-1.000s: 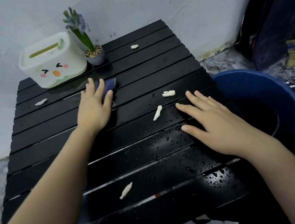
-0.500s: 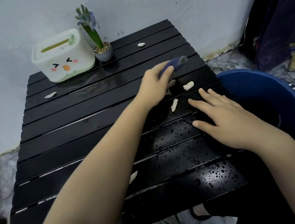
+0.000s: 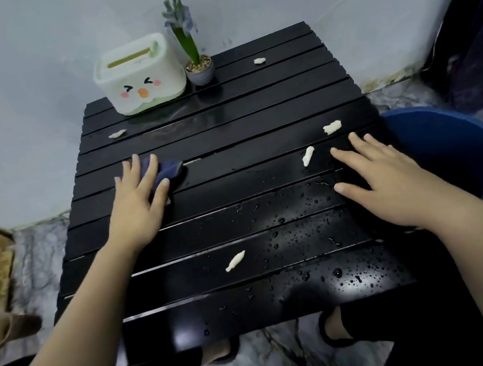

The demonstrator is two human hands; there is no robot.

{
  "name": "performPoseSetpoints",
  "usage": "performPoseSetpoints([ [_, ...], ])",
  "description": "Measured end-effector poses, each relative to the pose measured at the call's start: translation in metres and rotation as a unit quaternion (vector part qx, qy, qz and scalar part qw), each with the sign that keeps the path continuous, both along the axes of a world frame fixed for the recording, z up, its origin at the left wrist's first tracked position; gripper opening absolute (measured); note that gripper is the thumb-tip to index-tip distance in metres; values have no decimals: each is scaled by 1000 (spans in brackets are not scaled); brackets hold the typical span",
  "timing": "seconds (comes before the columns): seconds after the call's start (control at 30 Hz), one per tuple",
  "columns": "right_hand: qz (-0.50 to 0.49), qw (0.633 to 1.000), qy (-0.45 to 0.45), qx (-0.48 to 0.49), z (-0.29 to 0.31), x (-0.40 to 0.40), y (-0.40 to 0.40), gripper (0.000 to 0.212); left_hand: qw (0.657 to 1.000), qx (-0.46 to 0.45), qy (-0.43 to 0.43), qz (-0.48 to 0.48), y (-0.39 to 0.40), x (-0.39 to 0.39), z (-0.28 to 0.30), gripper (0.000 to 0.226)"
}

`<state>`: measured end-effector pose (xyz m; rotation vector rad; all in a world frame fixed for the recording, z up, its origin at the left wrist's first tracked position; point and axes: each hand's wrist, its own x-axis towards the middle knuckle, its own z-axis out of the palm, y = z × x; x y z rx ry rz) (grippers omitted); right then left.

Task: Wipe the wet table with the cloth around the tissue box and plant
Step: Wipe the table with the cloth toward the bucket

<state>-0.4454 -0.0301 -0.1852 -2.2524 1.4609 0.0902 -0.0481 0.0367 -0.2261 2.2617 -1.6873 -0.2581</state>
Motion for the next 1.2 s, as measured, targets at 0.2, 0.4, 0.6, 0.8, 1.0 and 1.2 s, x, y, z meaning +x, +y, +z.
performPoseSetpoints([
  [0.2, -5, 1000, 1, -4, -2, -1, 4, 63, 998, -6, 35, -58, -30, -88, 4, 53],
  [0.4, -19, 1000, 17, -7, -2, 1, 9, 57, 981, -25, 33, -191, -57, -188, 1, 52],
  [0.6, -26, 1000, 17, -6, -1, 0, 27, 62, 982, -22, 107, -154, -49, -167, 13, 53],
  [0.8, -29, 999, 23, -24, -7, 1, 33, 63, 980, -141, 130, 58, 4, -42, 30, 44],
  [1.0, -45, 998, 34, -28, -9, 9, 33, 64, 994, -22, 46, 101, 67, 15, 10, 56],
  [1.2, -39, 998, 35, -18, -7, 6, 33, 63, 999, -19, 45, -22, 19, -61, 2, 48],
])
